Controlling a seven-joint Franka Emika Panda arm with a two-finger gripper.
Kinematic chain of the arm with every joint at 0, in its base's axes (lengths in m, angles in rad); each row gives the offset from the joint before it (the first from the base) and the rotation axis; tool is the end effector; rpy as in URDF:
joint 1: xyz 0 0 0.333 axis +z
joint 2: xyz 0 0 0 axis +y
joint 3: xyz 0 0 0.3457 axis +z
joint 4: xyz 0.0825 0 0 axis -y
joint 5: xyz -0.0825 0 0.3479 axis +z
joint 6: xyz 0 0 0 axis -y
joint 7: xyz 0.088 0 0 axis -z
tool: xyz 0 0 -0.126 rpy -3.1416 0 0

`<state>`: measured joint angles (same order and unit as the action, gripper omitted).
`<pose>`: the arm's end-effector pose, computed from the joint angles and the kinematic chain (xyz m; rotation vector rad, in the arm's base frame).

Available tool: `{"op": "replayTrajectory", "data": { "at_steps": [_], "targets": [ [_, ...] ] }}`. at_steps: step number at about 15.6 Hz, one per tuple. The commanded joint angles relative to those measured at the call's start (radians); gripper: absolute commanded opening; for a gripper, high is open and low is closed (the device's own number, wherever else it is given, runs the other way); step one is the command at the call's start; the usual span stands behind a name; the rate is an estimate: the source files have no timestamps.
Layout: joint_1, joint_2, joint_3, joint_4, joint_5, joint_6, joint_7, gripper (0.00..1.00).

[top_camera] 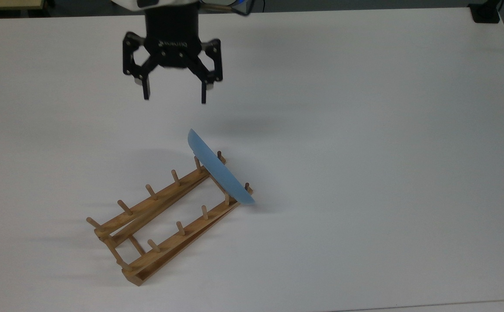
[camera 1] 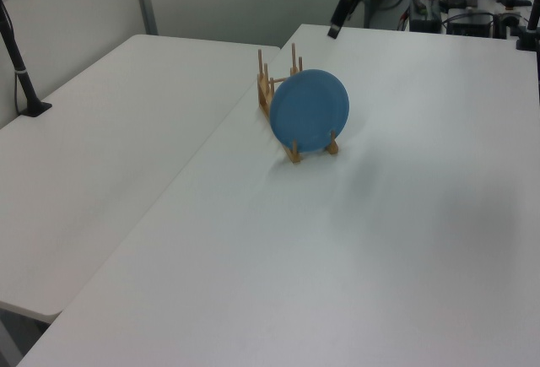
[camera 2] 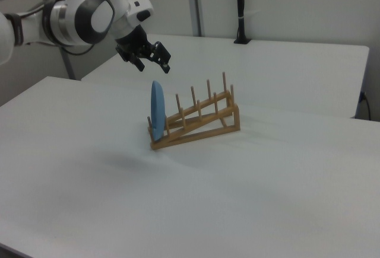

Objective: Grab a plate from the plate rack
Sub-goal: 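Lower the open gripper onto the rim of the blue plate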

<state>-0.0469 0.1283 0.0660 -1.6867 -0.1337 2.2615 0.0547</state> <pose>0.6174 0.0038 0.5861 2.9696 0.0353 0.6803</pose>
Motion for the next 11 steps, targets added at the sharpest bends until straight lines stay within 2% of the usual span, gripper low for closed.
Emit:
{"op": "replayTrajectory", "data": {
  "at_steps": [1,6,9,11],
  "targets": [
    [0.048,0.046,-0.008,-0.042,-0.104,0.139,0.154,0.95],
    [0.077,0.122,-0.006,-0.042,-0.308,0.176,0.37,0.89],
    [0.079,0.136,-0.006,-0.041,-0.336,0.181,0.392,0.74],
    [0.088,0.136,-0.006,-0.042,-0.337,0.181,0.392,0.58]
  ]
}}
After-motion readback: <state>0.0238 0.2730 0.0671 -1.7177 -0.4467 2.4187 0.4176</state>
